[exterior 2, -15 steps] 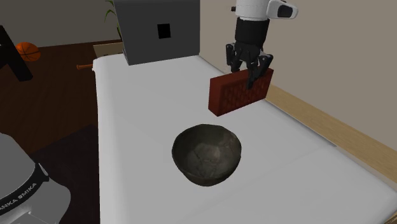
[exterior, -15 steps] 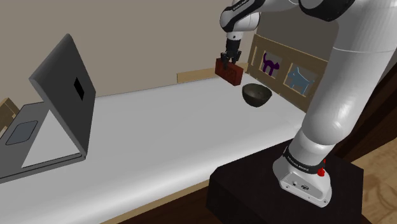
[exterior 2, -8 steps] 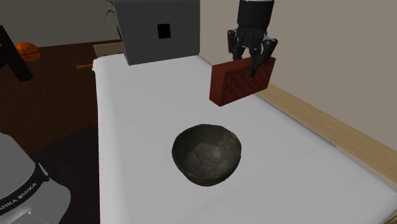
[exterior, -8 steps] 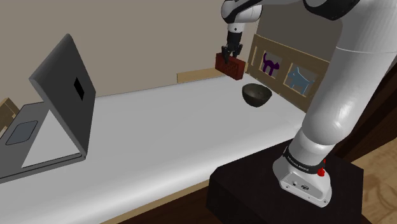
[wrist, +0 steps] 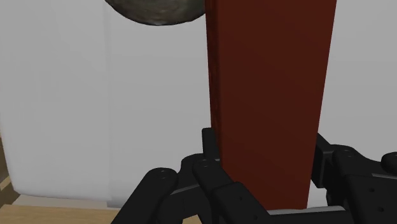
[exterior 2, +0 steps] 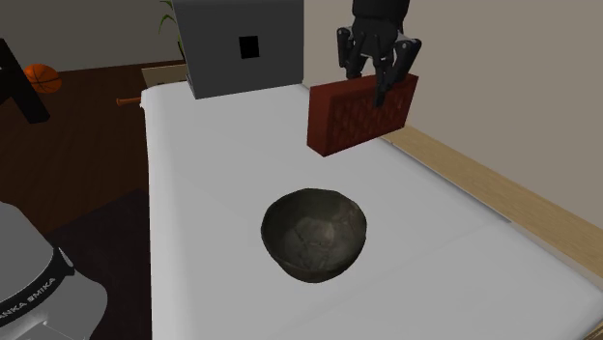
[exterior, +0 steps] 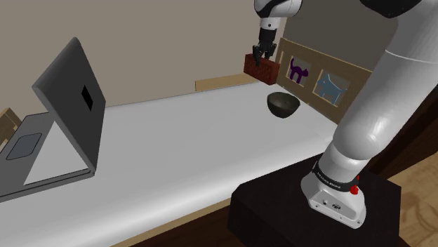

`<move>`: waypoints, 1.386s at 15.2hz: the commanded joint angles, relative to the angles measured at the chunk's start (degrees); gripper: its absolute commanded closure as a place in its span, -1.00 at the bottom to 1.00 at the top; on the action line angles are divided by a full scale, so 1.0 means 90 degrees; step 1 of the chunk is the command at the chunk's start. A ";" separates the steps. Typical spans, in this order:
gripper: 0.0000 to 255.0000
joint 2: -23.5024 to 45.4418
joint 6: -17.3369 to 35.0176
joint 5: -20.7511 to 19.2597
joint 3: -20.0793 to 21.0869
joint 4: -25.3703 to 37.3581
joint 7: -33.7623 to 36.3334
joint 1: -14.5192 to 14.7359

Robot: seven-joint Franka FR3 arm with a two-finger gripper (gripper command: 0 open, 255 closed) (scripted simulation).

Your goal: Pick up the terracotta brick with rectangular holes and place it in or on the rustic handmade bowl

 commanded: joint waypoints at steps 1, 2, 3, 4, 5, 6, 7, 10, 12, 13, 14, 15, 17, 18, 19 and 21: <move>1.00 -0.0443 0.0014 -0.0175 -0.0059 -0.0419 -0.0048 -0.0054; 1.00 -0.0666 0.0011 -0.0266 -0.0087 -0.0624 -0.0072 -0.0090; 1.00 -0.0887 0.0001 -0.0359 -0.0115 -0.0821 -0.0096 -0.0129; 1.00 -0.1108 -0.0016 -0.0452 -0.0141 -0.1009 -0.0122 -0.0175; 1.00 -0.1327 -0.0039 -0.0545 -0.0166 -0.1190 -0.0150 -0.0225; 1.00 -0.1544 -0.0070 -0.0639 -0.0192 -0.1362 -0.0180 -0.0280; 1.00 -0.1760 -0.0107 -0.0732 -0.0217 -0.1527 -0.0213 -0.0338; 1.00 -0.2396 -0.0256 -0.1008 -0.0291 -0.1975 -0.0332 -0.0541; 1.00 -0.2791 -0.0379 -0.1181 -0.0342 -0.2224 -0.0425 -0.0685; 1.00 -0.2775 -0.0291 -0.1183 -0.0351 -0.2297 -0.0428 -0.0692; 1.00 -0.2758 -0.0202 -0.1186 -0.0364 -0.2369 -0.0431 -0.0694; 1.00 -0.2739 -0.0113 -0.1189 -0.0377 -0.2439 -0.0434 -0.0696; 1.00 -0.2697 0.0065 -0.1195 -0.0405 -0.2577 -0.0440 -0.0699; 1.00 -0.2674 0.0156 -0.1196 -0.0419 -0.2644 -0.0444 -0.0700; 1.00 -0.2648 0.0246 -0.1198 -0.0434 -0.2710 -0.0449 -0.0700; 1.00 -0.2592 0.0428 -0.1199 -0.0464 -0.2838 -0.0459 -0.0701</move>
